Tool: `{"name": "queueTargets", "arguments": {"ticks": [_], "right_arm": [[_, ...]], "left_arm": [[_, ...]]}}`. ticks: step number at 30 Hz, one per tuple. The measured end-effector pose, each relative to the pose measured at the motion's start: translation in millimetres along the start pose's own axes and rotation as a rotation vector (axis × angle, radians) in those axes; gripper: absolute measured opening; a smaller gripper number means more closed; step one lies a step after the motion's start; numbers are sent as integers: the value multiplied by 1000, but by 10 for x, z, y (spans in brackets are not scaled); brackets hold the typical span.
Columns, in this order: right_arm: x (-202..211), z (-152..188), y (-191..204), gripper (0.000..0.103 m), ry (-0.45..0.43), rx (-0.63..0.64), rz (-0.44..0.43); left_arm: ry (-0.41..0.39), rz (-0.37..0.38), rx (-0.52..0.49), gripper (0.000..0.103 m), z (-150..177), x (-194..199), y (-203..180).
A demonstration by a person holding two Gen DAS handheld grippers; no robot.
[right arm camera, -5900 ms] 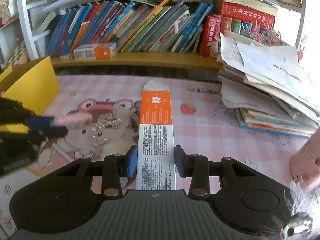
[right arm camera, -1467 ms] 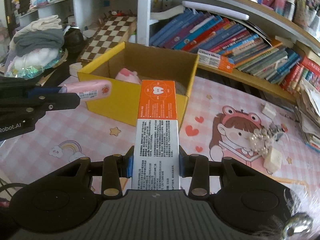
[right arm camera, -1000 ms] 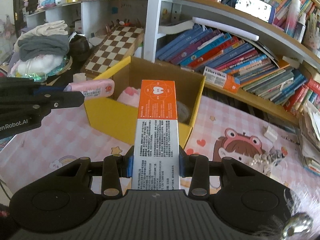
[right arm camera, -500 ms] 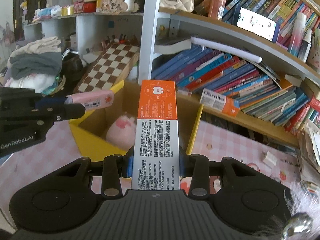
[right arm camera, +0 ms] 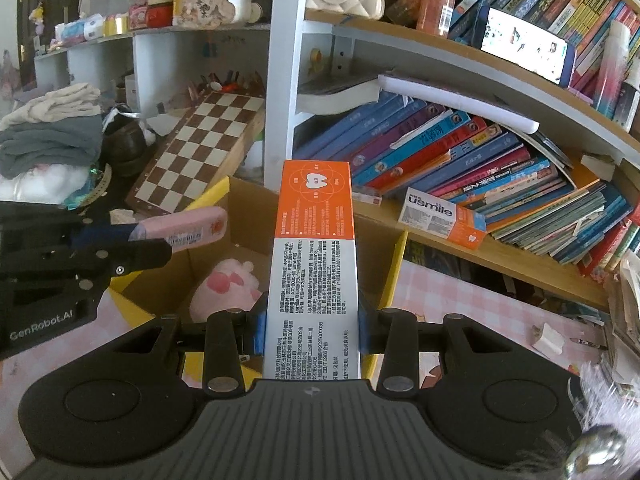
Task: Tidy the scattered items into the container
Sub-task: 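Carry the pink tube and usmile box with both tools over the yellow box, then lower both items into the yellow box and open both grippers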
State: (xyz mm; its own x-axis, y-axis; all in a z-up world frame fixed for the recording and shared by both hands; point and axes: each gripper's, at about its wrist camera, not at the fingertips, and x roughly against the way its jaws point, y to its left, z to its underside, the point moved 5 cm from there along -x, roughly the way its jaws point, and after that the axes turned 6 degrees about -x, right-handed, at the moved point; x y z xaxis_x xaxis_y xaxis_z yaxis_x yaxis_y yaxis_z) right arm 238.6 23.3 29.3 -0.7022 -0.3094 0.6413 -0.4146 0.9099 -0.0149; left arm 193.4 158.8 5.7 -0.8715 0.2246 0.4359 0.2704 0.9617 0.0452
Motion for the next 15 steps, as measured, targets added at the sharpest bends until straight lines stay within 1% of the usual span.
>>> {"name": "queueTargets", "arguments": {"ticks": [15], "right_arm": [[-601,-78,-5,37,82,35,-11]], "left_arm": [[62,30,-4,13,27,-463,70]]}}
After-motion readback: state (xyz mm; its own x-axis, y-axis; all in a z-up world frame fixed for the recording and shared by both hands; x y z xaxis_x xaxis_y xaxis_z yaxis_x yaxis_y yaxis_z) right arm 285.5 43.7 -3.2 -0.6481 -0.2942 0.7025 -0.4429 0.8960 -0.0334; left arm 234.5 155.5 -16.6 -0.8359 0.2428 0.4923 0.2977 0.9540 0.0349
